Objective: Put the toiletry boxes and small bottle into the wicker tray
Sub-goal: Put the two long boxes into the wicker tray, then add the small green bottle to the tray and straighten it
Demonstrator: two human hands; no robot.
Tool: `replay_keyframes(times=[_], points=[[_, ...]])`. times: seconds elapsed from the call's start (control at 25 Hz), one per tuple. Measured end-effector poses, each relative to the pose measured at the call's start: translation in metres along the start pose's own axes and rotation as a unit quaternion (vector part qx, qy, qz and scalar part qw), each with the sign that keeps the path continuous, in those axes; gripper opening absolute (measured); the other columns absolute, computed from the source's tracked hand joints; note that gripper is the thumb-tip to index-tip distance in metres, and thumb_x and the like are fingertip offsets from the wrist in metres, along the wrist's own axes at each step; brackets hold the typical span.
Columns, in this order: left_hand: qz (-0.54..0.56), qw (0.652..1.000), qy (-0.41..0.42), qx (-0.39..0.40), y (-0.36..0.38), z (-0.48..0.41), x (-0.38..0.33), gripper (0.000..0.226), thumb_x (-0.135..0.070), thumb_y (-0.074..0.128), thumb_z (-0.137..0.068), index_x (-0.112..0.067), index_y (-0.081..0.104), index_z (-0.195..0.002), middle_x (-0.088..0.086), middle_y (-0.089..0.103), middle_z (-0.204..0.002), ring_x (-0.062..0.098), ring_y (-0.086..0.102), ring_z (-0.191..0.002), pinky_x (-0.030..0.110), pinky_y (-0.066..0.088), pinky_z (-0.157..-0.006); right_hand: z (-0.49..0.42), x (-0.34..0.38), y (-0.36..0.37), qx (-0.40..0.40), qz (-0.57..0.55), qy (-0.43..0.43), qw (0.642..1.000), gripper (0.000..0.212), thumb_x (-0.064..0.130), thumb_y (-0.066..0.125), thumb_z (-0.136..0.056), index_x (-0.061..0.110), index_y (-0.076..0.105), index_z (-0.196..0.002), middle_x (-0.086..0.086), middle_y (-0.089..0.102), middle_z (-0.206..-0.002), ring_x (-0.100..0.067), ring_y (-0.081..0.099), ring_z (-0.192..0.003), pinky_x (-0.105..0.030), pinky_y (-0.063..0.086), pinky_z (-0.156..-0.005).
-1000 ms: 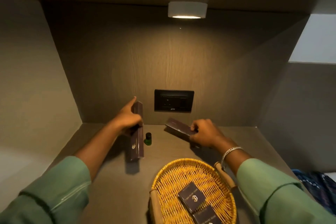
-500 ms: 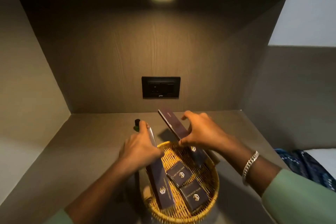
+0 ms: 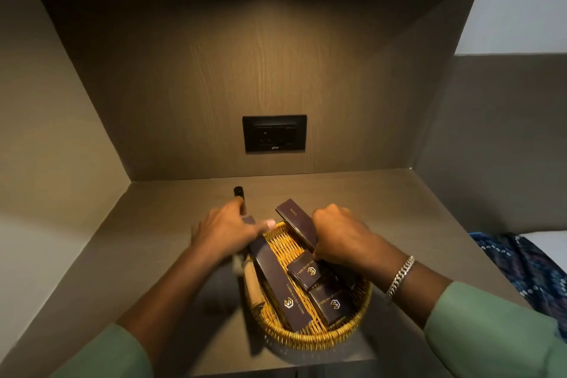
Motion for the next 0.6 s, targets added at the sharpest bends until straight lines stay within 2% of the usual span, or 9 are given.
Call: replay_keyframes(times=[0.12,0.2,0.32,0.4,0.48,0.6], points=[[0.036,0.993,0.043,-0.107,-0.024,-0.026,-0.004,0.047,-0.059,0.066,-0.077,-0.025,0.057,-0.108,0.005,0.067,-0.097,0.024,0.065,-0.086,0.046,0.057,-0.076,0.009,0.003,-0.017,-0.089,-0.014,-0.007,0.996,0.026,0.026,0.07,-0.082,0.011,0.059,-0.1,-0.01,0.065,-0.094,-0.032,0.063,-0.089,-0.037,0.047,-0.061],[0.023,0.987,0.066,-0.143,-0.032,-0.052,-0.004,0.04,-0.041,0.069,-0.081,-0.021,0.059,-0.114,0.012,0.063,-0.108,0.029,0.061,-0.098,0.048,0.055,-0.084,0.015,0.001,-0.03,-0.168,-0.043,-0.017,0.985,0.025,0.029,0.066,-0.085,0.014,0.06,-0.103,-0.007,0.067,-0.091,-0.028,0.063,-0.084,-0.038,0.052,-0.064],[0.009,0.998,0.043,-0.034,-0.017,-0.093,0.003,0.046,-0.02,0.073,-0.082,-0.017,0.059,-0.125,0.018,0.06,-0.123,0.033,0.057,-0.112,0.044,0.051,-0.094,0.021,-0.013,-0.037,-0.212,-0.084,-0.018,0.974,0.028,0.035,0.065,-0.086,0.02,0.06,-0.11,-0.001,0.069,-0.089,-0.02,0.064,-0.081,-0.039,0.056,-0.068],[0.021,0.999,0.031,0.018,-0.006,-0.107,0.009,0.031,-0.01,0.073,-0.082,-0.012,0.066,-0.112,0.016,0.065,-0.114,0.031,0.061,-0.109,0.04,0.052,-0.091,0.025,-0.026,-0.034,-0.216,-0.075,-0.006,0.974,0.031,0.04,0.062,-0.087,0.022,0.06,-0.112,0.0,0.07,-0.091,-0.02,0.065,-0.083,-0.041,0.056,-0.071],[0.014,0.998,0.053,0.016,-0.005,-0.11,0.006,0.013,-0.005,0.073,-0.082,-0.006,0.071,-0.095,0.014,0.069,-0.099,0.03,0.066,-0.102,0.036,0.053,-0.085,0.03,-0.039,-0.029,-0.234,-0.039,0.008,0.971,0.031,0.043,0.059,-0.086,0.022,0.063,-0.109,0.001,0.071,-0.087,-0.02,0.065,-0.08,-0.038,0.056,-0.068],[0.013,0.995,0.1,-0.024,-0.019,-0.096,-0.017,0.016,-0.008,0.076,-0.079,-0.007,0.071,-0.095,0.012,0.07,-0.095,0.023,0.065,-0.09,0.029,0.048,-0.072,0.032,-0.055,-0.026,-0.253,-0.031,0.018,0.967,0.03,0.043,0.061,-0.085,0.023,0.065,-0.107,0.003,0.072,-0.088,-0.016,0.064,-0.077,-0.029,0.048,-0.059]])
Point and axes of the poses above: each hand's wrist, its own z-axis away from the middle knuckle, its own y-axis out of the palm, x = y × z, the point moved 6 cm from there along -z, towards the middle knuckle
